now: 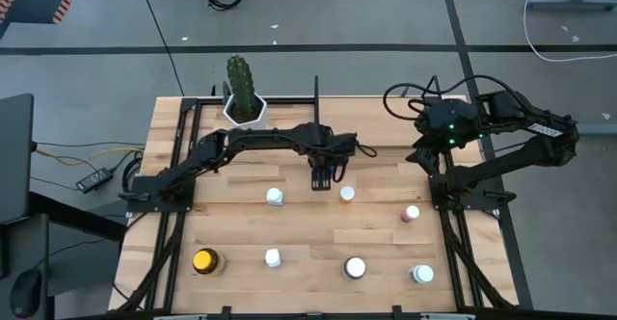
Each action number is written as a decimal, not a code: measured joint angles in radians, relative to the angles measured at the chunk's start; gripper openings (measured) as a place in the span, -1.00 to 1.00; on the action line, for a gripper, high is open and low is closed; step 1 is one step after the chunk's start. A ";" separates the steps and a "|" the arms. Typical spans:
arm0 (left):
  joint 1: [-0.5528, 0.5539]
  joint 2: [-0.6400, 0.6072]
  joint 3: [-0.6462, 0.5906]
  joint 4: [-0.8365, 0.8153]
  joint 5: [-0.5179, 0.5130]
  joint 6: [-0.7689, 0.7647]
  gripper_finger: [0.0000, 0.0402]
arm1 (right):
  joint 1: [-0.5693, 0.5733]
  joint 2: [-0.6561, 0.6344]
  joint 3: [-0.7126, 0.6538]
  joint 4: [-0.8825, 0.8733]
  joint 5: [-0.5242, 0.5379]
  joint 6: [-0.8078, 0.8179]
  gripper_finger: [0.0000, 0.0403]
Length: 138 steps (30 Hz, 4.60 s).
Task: Pick and place medicine bottles onto shelf by color
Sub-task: Put the blue pill bottle on the shelf
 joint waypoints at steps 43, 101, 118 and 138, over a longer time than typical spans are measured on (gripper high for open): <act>0.013 -0.643 -0.215 -0.318 0.044 -0.115 0.49 | 0.045 0.447 0.000 0.552 0.052 -0.554 0.29; -0.224 -1.128 -0.954 0.008 -0.065 -0.723 0.48 | -0.121 0.841 -0.026 0.743 -0.091 -0.816 0.40; -0.224 -1.128 -0.954 0.007 -0.065 -0.742 0.48 | -0.119 0.840 -0.107 0.742 -0.101 -0.785 0.61; -0.224 -1.128 -0.953 0.007 -0.065 -0.748 0.48 | -0.116 0.840 -0.116 0.790 -0.087 -0.758 0.43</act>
